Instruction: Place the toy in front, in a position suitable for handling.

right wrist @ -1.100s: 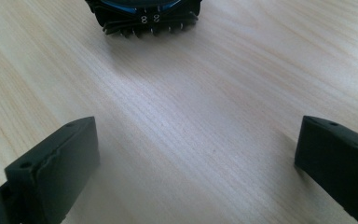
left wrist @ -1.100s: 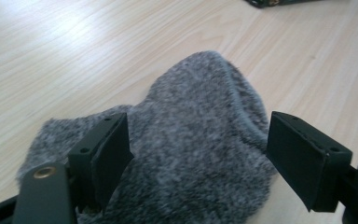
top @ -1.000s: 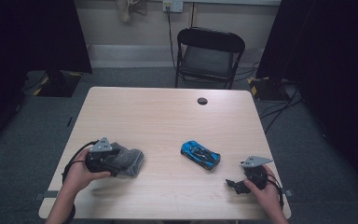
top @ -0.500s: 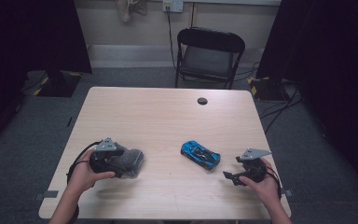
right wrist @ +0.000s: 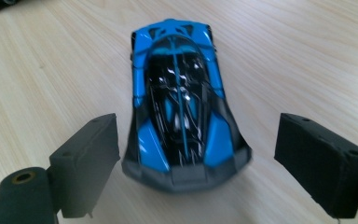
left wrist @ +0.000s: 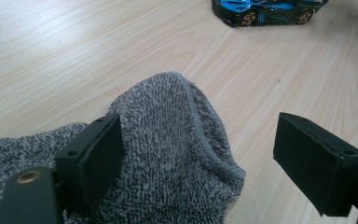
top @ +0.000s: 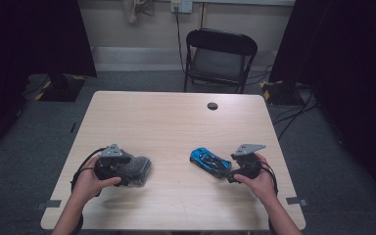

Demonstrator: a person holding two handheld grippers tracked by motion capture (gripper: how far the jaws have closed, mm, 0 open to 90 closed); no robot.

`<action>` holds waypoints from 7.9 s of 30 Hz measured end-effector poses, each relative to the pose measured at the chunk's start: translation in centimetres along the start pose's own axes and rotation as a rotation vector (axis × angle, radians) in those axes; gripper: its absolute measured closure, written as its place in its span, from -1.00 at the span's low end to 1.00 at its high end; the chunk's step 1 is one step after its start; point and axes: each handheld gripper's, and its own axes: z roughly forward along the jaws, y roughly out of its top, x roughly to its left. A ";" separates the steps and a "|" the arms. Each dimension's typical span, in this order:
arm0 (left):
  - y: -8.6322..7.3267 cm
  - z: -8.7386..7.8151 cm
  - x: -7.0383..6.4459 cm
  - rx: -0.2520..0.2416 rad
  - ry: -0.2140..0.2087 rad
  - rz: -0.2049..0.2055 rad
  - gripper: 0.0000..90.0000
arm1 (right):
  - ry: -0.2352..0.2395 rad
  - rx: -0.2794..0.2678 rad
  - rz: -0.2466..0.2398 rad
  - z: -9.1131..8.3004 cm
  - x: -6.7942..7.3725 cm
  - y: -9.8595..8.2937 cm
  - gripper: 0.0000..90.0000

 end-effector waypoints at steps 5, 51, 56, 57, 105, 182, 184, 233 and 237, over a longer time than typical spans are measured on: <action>0.0 0.0 0.1 0.003 -0.001 0.005 -0.65 | 0.012 0.023 -0.010 1.2 -0.1 1.0 -0.71; 0.0 0.2 0.0 0.019 -0.011 0.013 -0.63 | -0.022 0.090 -0.017 6.2 1.3 2.0 -0.43; 0.0 0.2 0.0 0.022 -0.007 0.018 -0.63 | -0.035 0.094 -0.010 6.2 1.5 2.0 -0.42; 0.0 0.2 0.0 0.022 -0.006 0.019 -0.63 | -0.036 0.098 -0.011 6.1 1.5 2.1 -0.42; 0.4 0.1 0.0 0.010 -0.014 0.028 -0.62 | -0.036 0.108 0.029 9.4 2.8 7.8 -0.41; 1.2 -1.1 0.2 0.068 0.057 0.128 -0.61 | -0.028 -0.022 -0.024 6.9 4.3 1.1 -0.46; 1.3 -1.3 0.6 0.111 0.072 0.186 -0.60 | -0.027 -0.022 -0.024 6.9 4.3 1.1 -0.46; 1.4 2.8 -0.3 0.136 0.001 -0.044 0.55 | -0.026 -0.025 -0.023 6.9 4.3 1.1 -0.45; 3.0 3.0 -1.1 0.083 -0.014 -0.036 0.55 | -0.026 -0.026 -0.022 6.9 4.3 1.1 -0.45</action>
